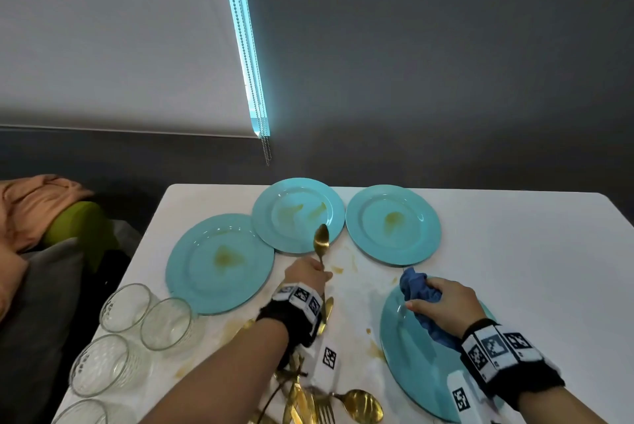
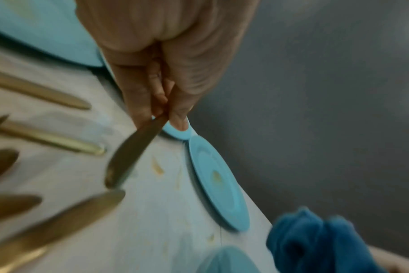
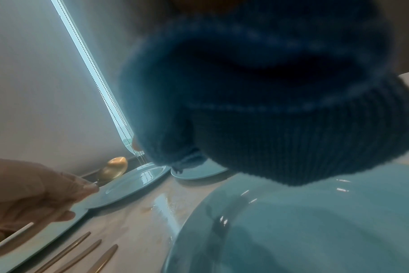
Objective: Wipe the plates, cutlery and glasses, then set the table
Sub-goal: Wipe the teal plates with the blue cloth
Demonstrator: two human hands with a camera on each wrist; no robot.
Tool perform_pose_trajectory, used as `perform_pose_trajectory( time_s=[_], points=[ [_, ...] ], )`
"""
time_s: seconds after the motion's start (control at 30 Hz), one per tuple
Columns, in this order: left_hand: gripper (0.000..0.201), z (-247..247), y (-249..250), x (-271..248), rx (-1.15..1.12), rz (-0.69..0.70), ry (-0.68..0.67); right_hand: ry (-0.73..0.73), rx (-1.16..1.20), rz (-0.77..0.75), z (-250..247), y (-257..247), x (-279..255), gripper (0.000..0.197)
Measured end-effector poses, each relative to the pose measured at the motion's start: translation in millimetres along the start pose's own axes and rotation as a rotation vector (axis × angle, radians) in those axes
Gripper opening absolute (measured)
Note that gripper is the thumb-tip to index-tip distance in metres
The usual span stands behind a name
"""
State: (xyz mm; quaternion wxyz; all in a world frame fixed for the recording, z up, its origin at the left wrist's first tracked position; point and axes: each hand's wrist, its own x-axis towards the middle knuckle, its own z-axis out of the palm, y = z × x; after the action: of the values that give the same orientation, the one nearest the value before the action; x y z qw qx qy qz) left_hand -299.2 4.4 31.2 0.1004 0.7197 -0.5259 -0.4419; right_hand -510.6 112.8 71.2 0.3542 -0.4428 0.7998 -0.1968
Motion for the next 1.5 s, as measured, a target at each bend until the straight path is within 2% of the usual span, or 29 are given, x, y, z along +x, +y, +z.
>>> perform_pose_trajectory(
  time_s=[0.13,0.23,0.33,0.6,0.77,0.93,1.07,1.2,1.37,1.5],
  points=[
    [0.018,-9.8,4.4,11.7,0.011,-0.042,-0.053,-0.012,0.014,0.007,2.5,1.6,0.9,0.011],
    [0.033,6.0,-4.0,13.0,0.03,-0.07,-0.096,-0.013,0.024,0.023,5.8,3.7,2.8,0.013],
    [0.036,25.4,-7.1,8.6,0.074,-0.082,-0.119,-0.023,0.055,0.031,5.7,3.5,4.2,0.011],
    [0.033,64.1,-10.1,-3.5,0.195,-0.026,-0.193,-0.044,-0.013,0.087,3.0,16.4,5.2,0.018],
    [0.038,76.0,-22.2,-8.8,0.268,0.008,-0.194,-0.049,-0.07,0.132,4.5,27.7,10.0,0.034],
    [0.044,75.6,-10.8,-10.5,0.359,0.103,-0.151,-0.051,-0.048,0.121,-0.9,25.7,12.0,0.025],
    [0.034,67.5,26.2,3.2,0.285,0.144,-0.041,-0.035,0.033,0.1,-6.8,22.3,12.8,0.019],
    [0.025,60.6,70.1,36.4,0.279,0.125,-0.062,0.024,0.123,0.135,-15.2,26.4,11.7,0.019],
    [0.045,72.1,88.0,59.0,0.117,0.056,-0.114,0.045,0.107,0.245,-25.5,47.2,12.6,0.027],
    [0.058,82.5,86.9,69.4,-0.07,0.0,-0.145,0.049,0.103,0.268,-35.4,60.8,8.4,0.024]
  ],
)
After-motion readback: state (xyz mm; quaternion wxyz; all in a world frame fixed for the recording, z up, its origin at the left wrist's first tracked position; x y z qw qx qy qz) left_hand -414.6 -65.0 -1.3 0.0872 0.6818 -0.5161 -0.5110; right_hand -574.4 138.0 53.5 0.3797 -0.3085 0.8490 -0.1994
